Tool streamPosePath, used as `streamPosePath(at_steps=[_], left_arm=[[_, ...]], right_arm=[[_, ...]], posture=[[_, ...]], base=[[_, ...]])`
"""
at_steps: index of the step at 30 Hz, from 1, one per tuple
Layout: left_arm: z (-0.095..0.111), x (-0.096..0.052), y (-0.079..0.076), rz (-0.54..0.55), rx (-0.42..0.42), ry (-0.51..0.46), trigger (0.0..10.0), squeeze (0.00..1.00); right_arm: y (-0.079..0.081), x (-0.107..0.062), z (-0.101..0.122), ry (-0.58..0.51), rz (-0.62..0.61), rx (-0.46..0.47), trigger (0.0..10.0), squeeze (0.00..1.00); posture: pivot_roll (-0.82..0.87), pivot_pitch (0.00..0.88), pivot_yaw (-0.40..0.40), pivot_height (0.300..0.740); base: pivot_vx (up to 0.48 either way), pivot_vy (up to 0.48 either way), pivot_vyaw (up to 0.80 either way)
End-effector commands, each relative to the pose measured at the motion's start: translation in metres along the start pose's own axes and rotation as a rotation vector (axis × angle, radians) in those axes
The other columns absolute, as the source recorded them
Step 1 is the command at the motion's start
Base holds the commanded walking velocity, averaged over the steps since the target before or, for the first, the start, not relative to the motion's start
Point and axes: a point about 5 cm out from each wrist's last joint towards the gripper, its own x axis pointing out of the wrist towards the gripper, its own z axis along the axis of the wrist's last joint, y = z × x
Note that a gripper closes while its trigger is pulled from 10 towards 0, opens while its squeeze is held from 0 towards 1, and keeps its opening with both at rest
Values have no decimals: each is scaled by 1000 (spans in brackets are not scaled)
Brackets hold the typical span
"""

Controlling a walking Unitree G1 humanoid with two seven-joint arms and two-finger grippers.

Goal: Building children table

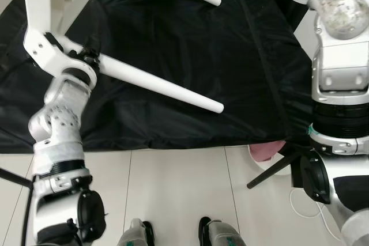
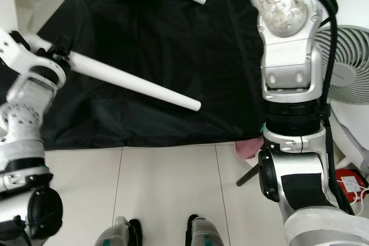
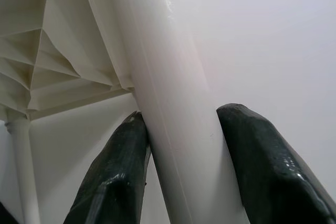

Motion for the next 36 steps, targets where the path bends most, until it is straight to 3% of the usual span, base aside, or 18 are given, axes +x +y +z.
streamPosePath(at_steps=[1, 6, 14, 15, 16, 17, 18, 21, 23, 28, 29, 30, 31, 32, 34, 36], left_arm=[[52, -2, -14, -65, 127, -197, 0, 0], [72, -4, -26, -97, 147, -259, 0, 0], [77, -5, -29, -107, 153, -275, 0, 0], [92, -7, -39, -138, 170, -321, 0, 0], [107, -9, -50, -173, 183, -360, 0, 0], [107, -9, -50, -173, 183, -360, 0, 0], [118, -12, -58, -203, 199, -386, 0, 0], [124, -14, -64, -223, 206, -396, 0, 0], [134, -17, -75, -263, 214, -410, 0, 0], [137, -19, -78, -278, 219, -417, 0, 0], [141, -20, -84, -295, 220, -428, 0, 0], [141, -20, -84, -295, 220, -428, 0, 0], [144, -22, -88, -311, 220, -435, 0, 0], [144, -22, -88, -311, 220, -435, 0, 0], [144, -23, -94, -333, 233, -425, 0, 0], [143, -23, -94, -335, 238, -421, 0, 0]], right_arm=[[-23, -5, -4, 12, -158, 78, 10000, 0], [-34, -9, -4, 21, -260, 74, 10000, 0], [-37, -11, -4, 25, -286, 74, 10000, 0], [-39, -21, -16, 111, -353, 103, 10000, 0], [-32, -39, -38, 241, -405, 122, 10000, 0], [-32, -39, -38, 241, -405, 122, 10000, 0], [-22, -55, -56, 349, -424, 147, 10000, 0], [-8, -70, -71, 439, -406, 168, 10000, 0], [25, -99, -98, 576, -355, 248, 10000, 0], [38, -107, -106, 622, -339, 312, 10000, 0], [54, -112, -112, 661, -298, 373, 10000, 0], [54, -112, -112, 661, -298, 373, 10000, 0], [69, -115, -116, 690, -254, 443, 10000, 0], [69, -115, -116, 690, -254, 443, 10000, 0], [88, -117, -120, 724, -225, 579, 10000, 0], [94, -115, -120, 723, -205, 596, 10000, 0]], posture=[[-95, 166, 111, 740], [-92, 171, 105, 740], [-92, 171, 105, 740], [-86, 173, 97, 740], [-82, 174, 94, 740], [-82, 174, 94, 740], [-86, 175, 97, 740], [-79, 176, 93, 740], [-79, 178, 94, 740], [-79, 178, 94, 740], [-64, 183, 88, 740], [-64, 183, 88, 740], [-64, 183, 88, 740], [-64, 183, 88, 740], [-64, 183, 88, 740], [-41, 181, 81, 740]], base=[[0, 0, 0], [0, 0, 0], [0, 0, 0], [0, 0, 0], [0, 0, 0], [0, 0, 0], [0, 0, 0], [0, 0, 0], [0, 0, 0], [0, 0, 0], [0, 0, 0], [0, 0, 0], [0, 0, 0], [0, 0, 0], [0, 0, 0], [0, 0, 0]])
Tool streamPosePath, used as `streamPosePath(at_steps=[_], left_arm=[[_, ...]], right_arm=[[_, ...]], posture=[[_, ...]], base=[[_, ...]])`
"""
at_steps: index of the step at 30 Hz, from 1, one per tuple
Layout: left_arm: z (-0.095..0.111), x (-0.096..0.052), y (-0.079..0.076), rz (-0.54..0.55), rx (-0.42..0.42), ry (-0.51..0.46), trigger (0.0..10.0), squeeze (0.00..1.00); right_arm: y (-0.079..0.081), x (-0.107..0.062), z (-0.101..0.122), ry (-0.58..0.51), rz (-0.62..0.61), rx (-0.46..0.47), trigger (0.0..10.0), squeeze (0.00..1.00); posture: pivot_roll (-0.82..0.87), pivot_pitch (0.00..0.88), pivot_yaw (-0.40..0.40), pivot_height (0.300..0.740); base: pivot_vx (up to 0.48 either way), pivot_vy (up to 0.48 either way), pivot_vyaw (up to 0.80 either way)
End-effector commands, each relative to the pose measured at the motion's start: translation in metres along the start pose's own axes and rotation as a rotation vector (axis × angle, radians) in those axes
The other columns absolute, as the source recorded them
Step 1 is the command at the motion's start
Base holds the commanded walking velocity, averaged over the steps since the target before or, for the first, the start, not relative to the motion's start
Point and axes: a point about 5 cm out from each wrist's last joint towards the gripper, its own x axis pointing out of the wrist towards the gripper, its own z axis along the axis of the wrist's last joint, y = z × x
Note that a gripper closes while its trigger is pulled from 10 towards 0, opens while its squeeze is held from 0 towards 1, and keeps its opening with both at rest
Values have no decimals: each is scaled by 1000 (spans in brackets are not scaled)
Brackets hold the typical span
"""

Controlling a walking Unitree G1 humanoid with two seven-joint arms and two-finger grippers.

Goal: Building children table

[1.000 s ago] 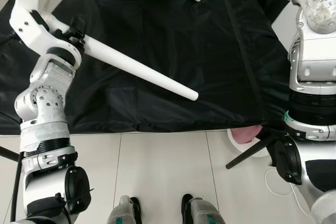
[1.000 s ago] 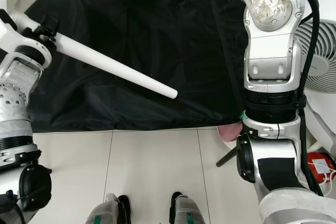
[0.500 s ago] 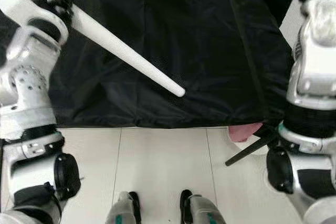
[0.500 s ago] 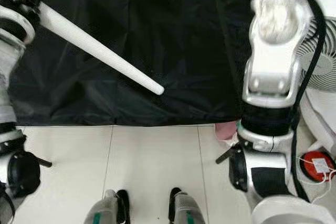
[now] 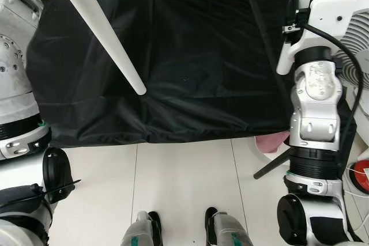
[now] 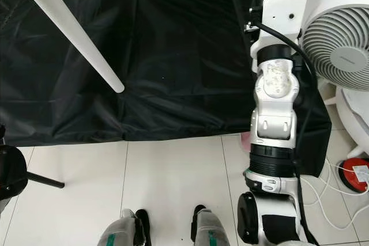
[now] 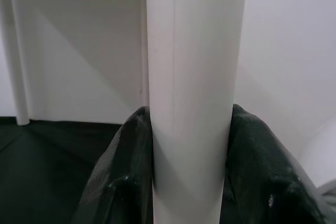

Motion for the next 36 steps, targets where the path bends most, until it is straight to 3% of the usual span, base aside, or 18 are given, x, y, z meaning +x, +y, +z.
streamPosePath(at_steps=[1, 8, 9, 10, 11, 12, 13, 21, 23, 30, 31, 32, 34, 35, 36], left_arm=[[36, -5, 7, 29, -55, -164, 0, 0], [18, -8, 6, 33, -31, -76, 0, 0], [9, -10, 7, 34, -28, -34, 8784, 0], [9, -10, 7, 34, -28, -34, 8784, 0], [0, -12, 8, 34, -24, 6, 10000, 0], [-10, -14, 8, 37, -15, 47, 10000, 0], [-16, -14, 8, 38, -21, 68, 10000, 1000], [-25, -17, 6, 21, -42, 105, 10000, 1000], [-27, -18, 5, 15, -28, 114, 10000, 1000], [-32, -25, 2, -28, 18, 153, 10000, 1000], [-37, -33, 1, -64, 56, 183, 10000, 0], [-41, -43, 0, -109, 94, 209, 10000, 0], [-41, -43, 0, -109, 94, 209, 10000, 0], [-45, -53, -1, -154, 112, 225, 10000, 0], [-45, -53, -1, -154, 112, 225, 10000, 0]], right_arm=[[6, -13, -45, 213, 36, 31, 10000, 0], [26, -20, -63, 295, 104, 227, 10000, 0], [31, -22, -66, 307, 124, 254, 10000, 0], [31, -22, -66, 307, 124, 254, 10000, 0], [34, -23, -67, 306, 139, 262, 10000, 0], [36, -24, -67, 303, 153, 276, 10000, 0], [37, -24, -67, 301, 157, 284, 10000, 1000], [35, -23, -66, 274, 156, 339, 10000, 1000], [33, -23, -62, 241, 156, 384, 10000, 1000], [28, -25, -55, 190, 150, 403, 10000, 1000], [25, -29, -50, 157, 151, 399, 10000, 0], [22, -33, -46, 131, 154, 386, 10000, 0], [22, -33, -46, 131, 154, 386, 10000, 0], [20, -39, -43, 110, 157, 379, 10000, 0], [20, -39, -43, 110, 157, 379, 10000, 0]], posture=[[-41, 181, 81, 740], [-34, 178, 72, 740], [-34, 178, 72, 740], [-34, 178, 72, 740], [-34, 178, 72, 740], [-37, 179, 73, 740], [-37, 179, 73, 740], [-40, 179, 79, 740], [-40, 177, 79, 740], [-39, 177, 77, 740], [-39, 178, 73, 740], [-39, 180, 74, 740], [-39, 180, 74, 740], [-39, 182, 75, 740], [-39, 182, 75, 740]], base=[[0, 0, 0], [0, 0, 0], [0, 0, 0], [0, 0, 0], [0, 0, 0], [0, 0, 0], [0, 0, 0], [0, 0, 0], [0, 0, 0], [0, 0, 0], [0, 0, 0], [0, 0, 0], [0, 0, 0], [0, 0, 0], [0, 0, 0]])
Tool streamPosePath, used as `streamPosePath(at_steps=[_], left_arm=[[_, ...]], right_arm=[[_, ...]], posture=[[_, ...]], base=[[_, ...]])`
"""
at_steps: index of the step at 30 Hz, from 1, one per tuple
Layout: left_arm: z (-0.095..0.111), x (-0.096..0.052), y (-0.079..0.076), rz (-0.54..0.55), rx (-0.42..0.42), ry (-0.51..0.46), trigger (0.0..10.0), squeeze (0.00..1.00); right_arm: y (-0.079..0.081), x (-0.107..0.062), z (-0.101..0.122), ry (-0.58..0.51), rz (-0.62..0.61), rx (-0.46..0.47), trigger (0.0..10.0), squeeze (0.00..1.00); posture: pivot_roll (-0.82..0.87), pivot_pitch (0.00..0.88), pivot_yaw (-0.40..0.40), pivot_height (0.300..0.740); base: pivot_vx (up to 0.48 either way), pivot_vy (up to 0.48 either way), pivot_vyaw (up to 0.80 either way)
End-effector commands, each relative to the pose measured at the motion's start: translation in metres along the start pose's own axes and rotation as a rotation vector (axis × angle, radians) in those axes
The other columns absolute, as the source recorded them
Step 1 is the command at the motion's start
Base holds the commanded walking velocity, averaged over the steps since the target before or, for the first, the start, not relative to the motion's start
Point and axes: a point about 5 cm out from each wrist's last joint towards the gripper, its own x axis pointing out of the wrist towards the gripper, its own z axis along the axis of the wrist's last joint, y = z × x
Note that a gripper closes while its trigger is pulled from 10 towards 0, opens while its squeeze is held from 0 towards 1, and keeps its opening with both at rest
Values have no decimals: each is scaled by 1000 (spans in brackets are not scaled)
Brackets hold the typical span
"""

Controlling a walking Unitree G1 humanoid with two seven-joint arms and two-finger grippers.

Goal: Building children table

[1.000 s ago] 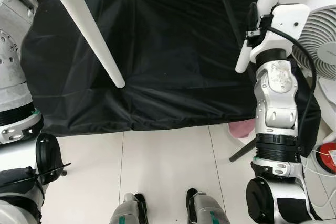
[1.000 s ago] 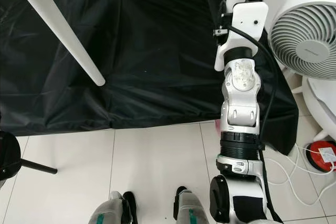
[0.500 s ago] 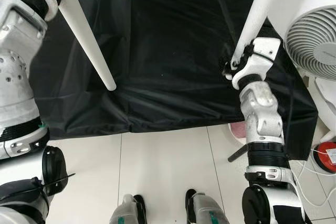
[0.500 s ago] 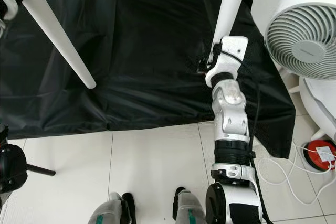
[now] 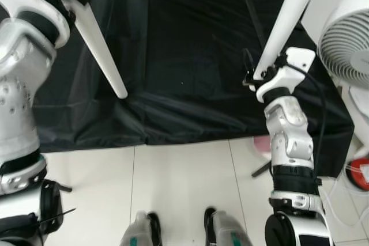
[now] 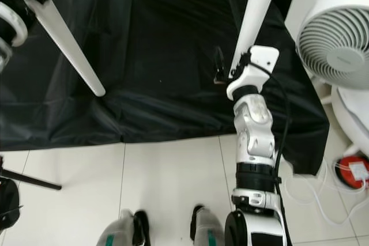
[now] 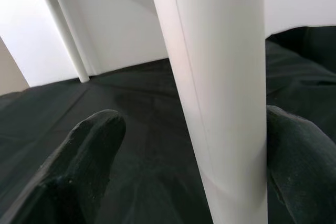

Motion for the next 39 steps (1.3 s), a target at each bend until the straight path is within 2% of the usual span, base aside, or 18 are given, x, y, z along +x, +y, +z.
streamPosePath(at_steps=[1, 2, 6, 14, 16, 18, 20, 23, 25, 26, 27, 30, 31, 33, 37, 39], left_arm=[[2, -11, -10, -182, 45, -13, 10000, 0], [-3, -17, -11, -198, 41, -2, 10000, 0], [-10, -23, -10, -197, 27, 13, 10000, 0], [-17, -30, -13, -216, 36, 39, 10000, 0], [-18, -37, -17, -251, 23, 43, 10000, 0], [-18, -37, -17, -251, 23, 43, 10000, 0], [-21, -45, -18, -259, 12, 52, 10000, 0], [-21, -45, -18, -259, 12, 52, 10000, 0], [-27, -58, -16, -239, -3, 60, 10000, 0], [-27, -58, -16, -239, -3, 60, 10000, 0], [-33, -69, -13, -193, -1, 61, 10000, 0], [-33, -69, -12, -182, 3, 61, 10000, 0], [-36, -72, -12, -173, -20, 58, 10000, 1000], [-37, -74, -12, -167, -42, 36, 10000, 1000], [-39, -80, -5, -101, -24, 20, 10000, 1000], [-39, -80, -5, -101, -24, 20, 10000, 1000]], right_arm=[[7, -6, 6, -47, 47, -4, 10000, 0], [5, -10, 6, -51, 44, -14, 10000, 0], [1, -16, 4, -47, 26, -27, 10000, 0], [-2, -19, 6, -58, 6, -27, 10000, 0], [-2, -20, 8, -64, -5, -32, 10000, 0], [-2, -20, 8, -64, -5, -32, 10000, 0], [-3, -24, 9, -65, -9, -34, 10000, 0], [-3, -24, 9, -65, -9, -34, 10000, 0], [-3, -33, 12, -68, -4, -43, 10000, 0], [-3, -33, 12, -68, -4, -43, 10000, 0], [-4, -42, 13, -62, 21, -55, 10000, 0], [-3, -43, 12, -59, 28, -57, 10000, 0], [-2, -45, 12, -59, 36, -56, 10000, 1000], [-2, -46, 12, -66, 39, -45, 10000, 1000], [-2, -50, 13, -70, 43, -57, 10000, 1000], [-2, -50, 13, -70, 43, -57, 10000, 1000]], posture=[[-38, 186, 76, 740], [-38, 185, 78, 740], [-37, 189, 84, 740], [-31, 192, 87, 740], [-27, 194, 88, 740], [-27, 194, 88, 740], [-23, 195, 90, 740], [-23, 195, 90, 740], [-21, 194, 92, 740], [-21, 194, 92, 740], [-17, 191, 94, 740], [-15, 187, 97, 740], [-14, 183, 99, 740], [-14, 183, 99, 740], [-16, 178, 103, 740], [-16, 178, 103, 740]], base=[[0, 0, 0], [0, 0, 0], [0, 0, 0], [0, 0, 0], [0, 0, 0], [0, 0, 0], [0, 0, 0], [0, 0, 0], [0, 0, 0], [0, 0, 0], [0, 0, 0], [0, 0, 0], [0, 0, 0], [0, 0, 0], [0, 0, 0], [0, 0, 0]])
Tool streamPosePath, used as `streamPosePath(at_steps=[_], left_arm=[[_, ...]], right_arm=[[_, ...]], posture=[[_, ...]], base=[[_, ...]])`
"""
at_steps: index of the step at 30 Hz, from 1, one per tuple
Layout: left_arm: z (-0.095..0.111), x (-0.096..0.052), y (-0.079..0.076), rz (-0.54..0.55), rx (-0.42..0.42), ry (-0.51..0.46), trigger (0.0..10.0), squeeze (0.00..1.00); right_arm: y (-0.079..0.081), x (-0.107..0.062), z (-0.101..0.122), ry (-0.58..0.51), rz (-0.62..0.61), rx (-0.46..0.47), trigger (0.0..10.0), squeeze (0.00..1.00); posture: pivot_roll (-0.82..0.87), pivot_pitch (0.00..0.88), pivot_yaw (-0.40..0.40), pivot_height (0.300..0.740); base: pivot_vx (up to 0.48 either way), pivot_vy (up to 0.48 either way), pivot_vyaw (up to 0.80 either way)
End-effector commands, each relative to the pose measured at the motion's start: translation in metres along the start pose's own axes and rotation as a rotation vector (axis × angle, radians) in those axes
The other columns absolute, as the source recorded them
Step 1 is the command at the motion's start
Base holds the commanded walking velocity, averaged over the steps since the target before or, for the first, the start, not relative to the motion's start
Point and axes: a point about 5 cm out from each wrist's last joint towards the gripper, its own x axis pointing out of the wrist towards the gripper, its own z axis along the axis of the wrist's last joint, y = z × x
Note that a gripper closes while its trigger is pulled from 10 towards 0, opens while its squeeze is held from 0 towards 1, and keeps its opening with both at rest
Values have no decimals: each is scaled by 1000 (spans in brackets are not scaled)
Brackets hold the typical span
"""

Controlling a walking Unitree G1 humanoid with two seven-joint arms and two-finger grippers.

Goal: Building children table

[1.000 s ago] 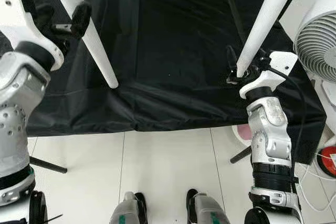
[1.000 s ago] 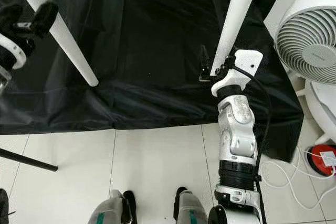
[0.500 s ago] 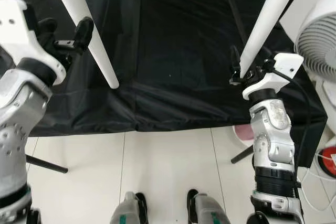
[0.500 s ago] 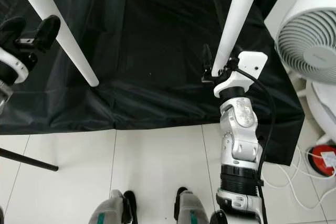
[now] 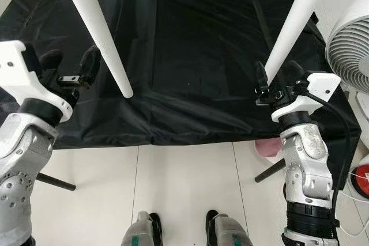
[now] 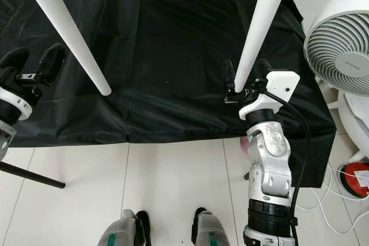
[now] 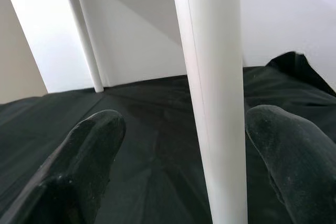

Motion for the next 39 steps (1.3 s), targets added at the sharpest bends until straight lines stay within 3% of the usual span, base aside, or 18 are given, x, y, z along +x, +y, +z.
streamPosePath(at_steps=[1, 2, 3, 5, 6, 7, 8, 9, 10, 11, 13, 21, 26, 29, 32, 34, 35, 39], left_arm=[[1, -9, 0, -81, 29, -17, 10000, 1000], [1, -9, 0, -81, 29, -17, 10000, 1000], [-9, -23, 8, -4, 77, 0, 10000, 816], [-9, -23, 8, -4, 77, 0, 10000, 816], [-16, -29, 11, 27, 85, 11, 10000, 498], [-16, -29, 11, 27, 85, 11, 10000, 498], [-23, -33, 12, 41, 76, 27, 10000, 263], [-23, -33, 12, 41, 76, 27, 10000, 263], [-29, -36, 12, 50, 62, 39, 10000, 114], [-29, -36, 12, 50, 62, 39, 10000, 114], [-32, -36, 10, 50, 67, 39, 10000, 0], [-38, -38, 5, 34, 88, 54, 10000, 0], [-82, -59, 1, 6, 133, 142, 10000, 0], [-98, -65, -8, -65, 134, 173, 10000, 0], [-98, -65, -8, -65, 134, 173, 10000, 0], [-109, -66, -23, -196, 118, 198, 10000, 0], [-109, -66, -23, -196, 118, 198, 10000, 0], [-121, -73, -38, -356, 112, 242, 10000, 0]], right_arm=[[2, -7, -1, 6, 18, -8, 10000, 1000], [2, -7, -1, 6, 18, -8, 10000, 1000], [4, -18, -7, 48, 46, -14, 10000, 0], [4, -18, -7, 48, 46, -14, 10000, 0], [5, -22, -10, 63, 59, -17, 10000, 0], [5, -22, -10, 63, 59, -17, 10000, 0], [6, -23, -12, 72, 72, -21, 10000, 0], [6, -23, -12, 72, 72, -21, 10000, 0], [6, -23, -13, 77, 78, -21, 10000, 0], [6, -23, -13, 77, 78, -21, 10000, 0], [7, -20, -14, 77, 89, -25, 10000, 0], [12, -21, -15, 72, 114, -31, 10000, 0], [23, -42, -34, 117, 213, -99, 10000, 0], [31, -51, -43, 149, 314, -89, 10000, 0], [31, -51, -43, 149, 314, -89, 10000, 0], [43, -61, -50, 197, 489, -35, 10000, 0], [43, -61, -50, 197, 489, -35, 10000, 0], [57, -74, -58, 269, 709, 19, 10000, 0]], posture=[[-14, 167, 106, 740], [-14, 167, 106, 740], [-12, 158, 109, 740], [-12, 158, 109, 740], [-17, 152, 108, 740], [-17, 152, 108, 740], [-19, 150, 104, 740], [-19, 150, 104, 740], [-20, 146, 104, 740], [-20, 146, 104, 740], [-20, 142, 94, 740], [-24, 131, 89, 740], [-41, 100, 89, 740], [-50, 81, 84, 740], [-50, 81, 84, 740], [-55, 65, 76, 740], [-55, 65, 76, 740], [-53, 64, 73, 740]], base=[[0, 0, 0], [0, 0, 0], [0, 0, 0], [0, 0, 0], [0, 0, 0], [0, 0, 0], [0, 0, 0], [0, 0, 0], [0, 0, 0], [0, 0, 0], [0, 0, 0], [0, 0, 0], [0, 0, 0], [0, 0, 0], [0, 0, 0], [0, 0, 0], [0, 0, 0], [0, 0, 0]])
